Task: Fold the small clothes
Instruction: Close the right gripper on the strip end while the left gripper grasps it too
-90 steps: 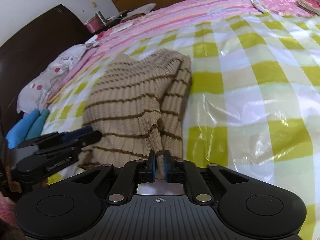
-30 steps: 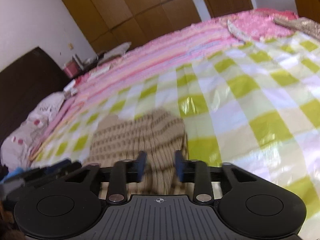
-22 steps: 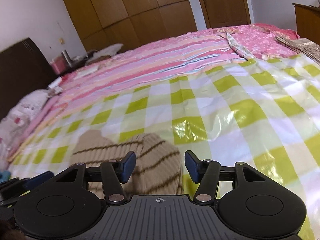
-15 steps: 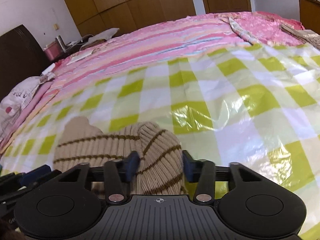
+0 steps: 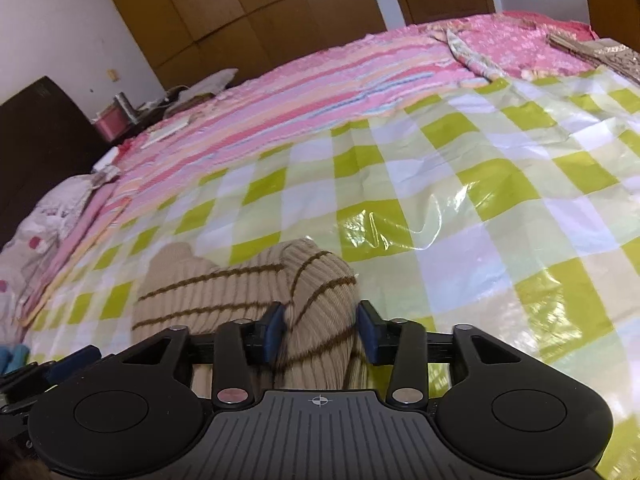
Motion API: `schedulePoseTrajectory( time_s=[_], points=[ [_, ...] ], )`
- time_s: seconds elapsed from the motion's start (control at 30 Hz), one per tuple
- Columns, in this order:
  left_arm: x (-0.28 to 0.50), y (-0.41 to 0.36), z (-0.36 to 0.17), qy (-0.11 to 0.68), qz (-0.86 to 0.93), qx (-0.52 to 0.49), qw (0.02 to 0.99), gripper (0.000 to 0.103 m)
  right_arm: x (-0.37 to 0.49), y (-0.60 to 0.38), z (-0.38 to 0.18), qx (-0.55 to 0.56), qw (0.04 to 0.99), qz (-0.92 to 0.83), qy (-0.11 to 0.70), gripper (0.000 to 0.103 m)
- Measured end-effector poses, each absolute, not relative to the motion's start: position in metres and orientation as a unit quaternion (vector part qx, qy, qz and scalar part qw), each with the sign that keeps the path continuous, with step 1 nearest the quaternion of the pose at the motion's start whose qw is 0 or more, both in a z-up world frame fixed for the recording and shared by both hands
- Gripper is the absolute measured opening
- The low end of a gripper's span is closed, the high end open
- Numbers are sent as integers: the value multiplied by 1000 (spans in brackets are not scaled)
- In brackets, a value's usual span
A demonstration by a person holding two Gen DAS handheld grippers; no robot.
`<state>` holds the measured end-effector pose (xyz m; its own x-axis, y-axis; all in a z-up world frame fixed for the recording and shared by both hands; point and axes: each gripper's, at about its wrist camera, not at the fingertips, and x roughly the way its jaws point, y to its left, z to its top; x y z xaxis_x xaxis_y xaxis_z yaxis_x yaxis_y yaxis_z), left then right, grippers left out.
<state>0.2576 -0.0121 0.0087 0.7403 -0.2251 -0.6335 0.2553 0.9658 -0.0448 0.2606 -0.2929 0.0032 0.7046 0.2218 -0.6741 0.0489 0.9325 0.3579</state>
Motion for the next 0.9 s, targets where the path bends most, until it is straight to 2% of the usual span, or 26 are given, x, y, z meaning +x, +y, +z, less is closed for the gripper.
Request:
schedulePoseTrajectory(
  time_s=[0.13, 0.2, 0.27, 0.6, 0.83, 0.9],
  points=[
    [231, 4, 12, 348, -144, -14, 926, 42, 226, -300, 12, 195, 900, 85, 381, 61],
    [220, 9, 11, 353, -153, -31, 922, 42, 208, -301, 11, 196, 898, 94, 384, 70],
    [214, 11, 6, 369, -167, -50, 913, 43, 194, -302, 5, 205, 893, 100, 389, 72],
    [202, -5, -17, 396, -193, -41, 897, 44, 187, -309, -24, 272, 856, 134, 419, 72],
    [198, -1, -25, 404, -211, -63, 888, 46, 183, -304, -33, 277, 845, 168, 426, 74],
    [196, -3, -25, 402, -213, -63, 888, 47, 184, -300, -32, 283, 840, 176, 428, 71]
  ],
)
